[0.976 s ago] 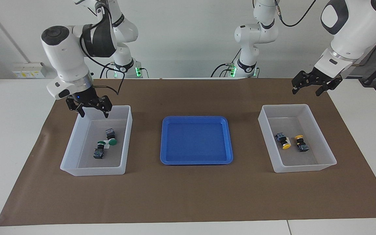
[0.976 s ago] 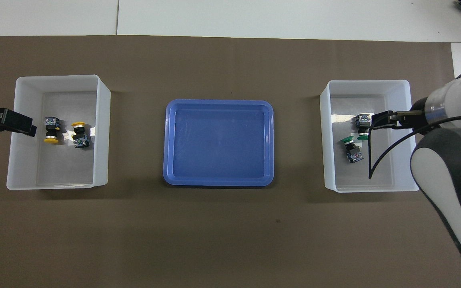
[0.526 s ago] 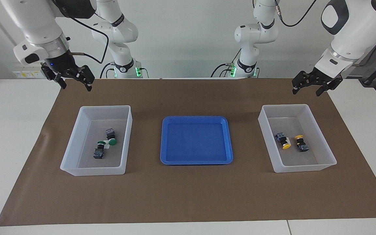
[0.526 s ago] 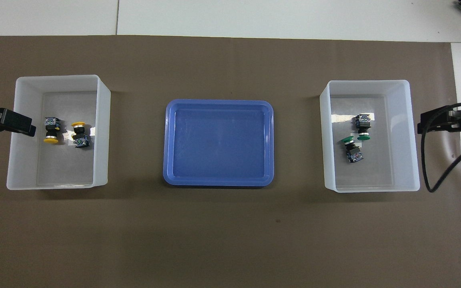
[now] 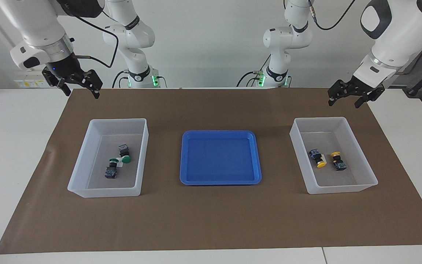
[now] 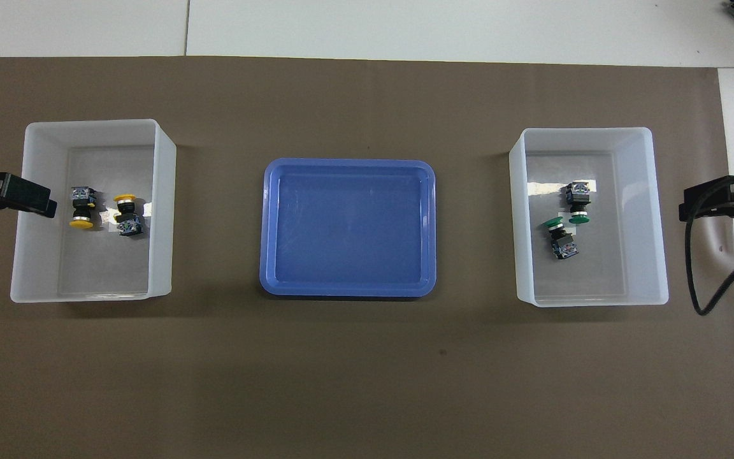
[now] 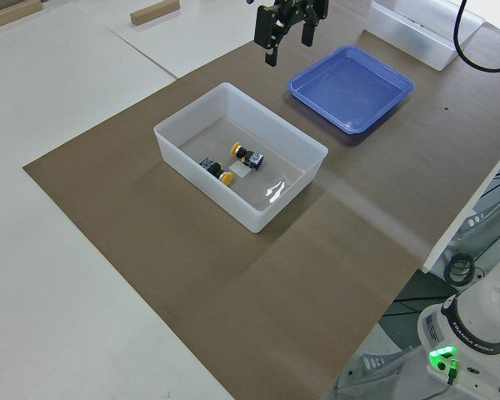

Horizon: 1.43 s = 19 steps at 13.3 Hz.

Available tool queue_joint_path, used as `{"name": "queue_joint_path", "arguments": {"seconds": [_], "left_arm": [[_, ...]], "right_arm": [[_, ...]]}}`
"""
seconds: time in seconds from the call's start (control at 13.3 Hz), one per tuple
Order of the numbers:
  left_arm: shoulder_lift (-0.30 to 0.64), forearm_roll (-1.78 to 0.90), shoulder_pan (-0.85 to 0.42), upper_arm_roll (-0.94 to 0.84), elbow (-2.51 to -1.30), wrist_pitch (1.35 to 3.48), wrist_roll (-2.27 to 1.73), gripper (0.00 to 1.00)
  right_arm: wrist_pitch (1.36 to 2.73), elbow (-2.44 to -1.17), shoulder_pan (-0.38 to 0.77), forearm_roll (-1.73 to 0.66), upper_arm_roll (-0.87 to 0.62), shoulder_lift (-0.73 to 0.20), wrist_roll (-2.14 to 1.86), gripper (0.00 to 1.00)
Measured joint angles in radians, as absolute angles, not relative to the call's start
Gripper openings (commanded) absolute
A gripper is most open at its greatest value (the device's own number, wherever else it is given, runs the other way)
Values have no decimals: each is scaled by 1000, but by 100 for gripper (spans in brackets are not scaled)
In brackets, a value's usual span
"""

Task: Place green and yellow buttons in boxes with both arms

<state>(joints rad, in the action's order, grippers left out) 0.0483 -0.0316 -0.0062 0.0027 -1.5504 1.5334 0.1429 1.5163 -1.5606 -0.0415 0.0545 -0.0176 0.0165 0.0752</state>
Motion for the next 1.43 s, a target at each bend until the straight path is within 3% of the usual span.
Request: {"name": "queue_joint_path", "arguments": {"seconds": [0.98, 1.43], "left_arm": [[48, -31, -5, 5, -1551, 1533, 143, 100], [48, -31, -5, 5, -1551, 1533, 143, 100]], "right_arm": [[1520, -1560, -41, 57, -27, 21, 73, 100], [1520, -1560, 52, 57, 73, 21, 74, 100]]}}
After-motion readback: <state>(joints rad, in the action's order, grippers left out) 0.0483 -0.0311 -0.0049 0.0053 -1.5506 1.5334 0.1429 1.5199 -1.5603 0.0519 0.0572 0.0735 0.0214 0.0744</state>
